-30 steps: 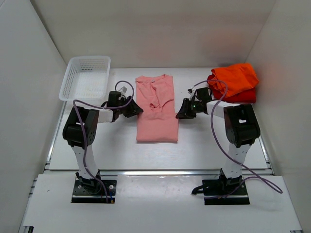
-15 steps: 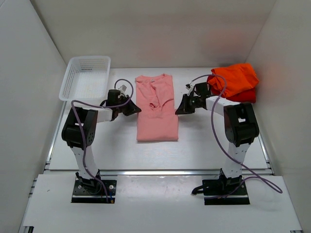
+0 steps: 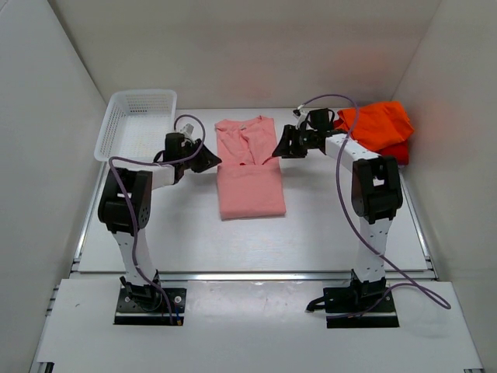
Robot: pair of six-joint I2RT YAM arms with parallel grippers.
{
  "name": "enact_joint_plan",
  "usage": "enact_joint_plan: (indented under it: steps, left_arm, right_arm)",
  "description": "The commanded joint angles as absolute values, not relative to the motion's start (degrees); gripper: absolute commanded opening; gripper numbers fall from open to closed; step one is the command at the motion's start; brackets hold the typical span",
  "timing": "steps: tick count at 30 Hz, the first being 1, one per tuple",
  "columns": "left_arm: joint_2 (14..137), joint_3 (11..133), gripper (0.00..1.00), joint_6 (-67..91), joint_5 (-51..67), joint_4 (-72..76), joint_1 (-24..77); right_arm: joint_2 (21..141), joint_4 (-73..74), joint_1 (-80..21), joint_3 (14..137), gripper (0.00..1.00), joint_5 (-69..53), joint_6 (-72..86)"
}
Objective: Fold and stack the t-shirts
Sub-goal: Fold the folded rectangular tshirt in 1/3 of the way, then grab one side of the 2/3 rectangular tshirt with both arms
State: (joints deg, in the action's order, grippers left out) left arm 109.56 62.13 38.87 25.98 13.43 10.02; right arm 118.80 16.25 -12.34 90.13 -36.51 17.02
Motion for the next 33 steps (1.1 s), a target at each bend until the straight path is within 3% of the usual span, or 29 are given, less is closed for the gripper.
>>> enact_joint_plan:
  steps: [1, 3, 6, 9, 12, 15, 18, 22, 27, 29, 30, 32, 33]
  left_arm:
    - [110.7, 62.1, 0.41, 40.4, 26.5, 15.5, 7.6]
    - [109.1, 59.9, 0.42, 41.2, 27.9, 15.7, 7.0]
    - [103.0, 53.9, 0.47, 39.3, 29.4, 14.1, 7.0]
    - [94.5, 45.3, 0.5, 37.7, 28.0, 12.0, 10.4]
    - [86.3, 37.4, 0.54, 37.6, 23.0, 9.8, 15.0]
    - [79.7, 29.9, 0.57, 40.5, 17.7, 10.4, 18.0]
    - [78.7, 24.8, 0.57, 44.5, 17.0, 14.8, 19.0]
    - [83.1, 27.4, 0.57, 44.2, 16.9, 14.2, 20.8]
    - [89.3, 27.5, 0.58, 50.1, 18.8, 18.8, 23.4]
    - [90.5, 28.0, 0.58, 51.9, 18.7, 19.9, 24.8]
    - [90.9, 27.6, 0.58, 53.2, 18.5, 20.6, 24.9]
    - [90.6, 26.7, 0.48, 54.7, 17.5, 20.8, 26.2]
    - [90.9, 26.5, 0.31, 55.0, 17.0, 20.5, 26.5]
  right_arm:
    - [119.5, 18.2, -10.5, 91.4, 0.49, -34.5, 15.0]
    - [116.8, 18.1, -10.5, 88.3, 0.51, -33.2, 14.7]
    - [110.9, 17.3, -10.3, 79.3, 0.45, -32.2, 14.3]
    - [104.3, 13.9, -10.8, 65.4, 0.43, -32.9, 15.9]
    - [96.5, 9.3, -12.7, 54.7, 0.45, -34.2, 19.5]
    - [92.8, 3.8, -13.6, 47.2, 0.54, -35.3, 23.6]
    - [93.3, 0.4, -15.3, 44.3, 0.56, -36.5, 27.5]
    - [95.6, -4.8, -15.3, 42.8, 0.57, -38.9, 31.0]
    - [98.7, -6.5, -15.6, 43.2, 0.53, -39.9, 33.0]
    - [99.7, -7.1, -15.6, 42.5, 0.48, -40.3, 33.7]
    - [99.8, -7.6, -15.6, 42.5, 0.35, -40.8, 34.1]
    - [99.8, -7.8, -15.7, 42.2, 0.12, -40.8, 34.7]
    - [99.8, -8.1, -16.1, 41.7, 0.0, -41.2, 35.0]
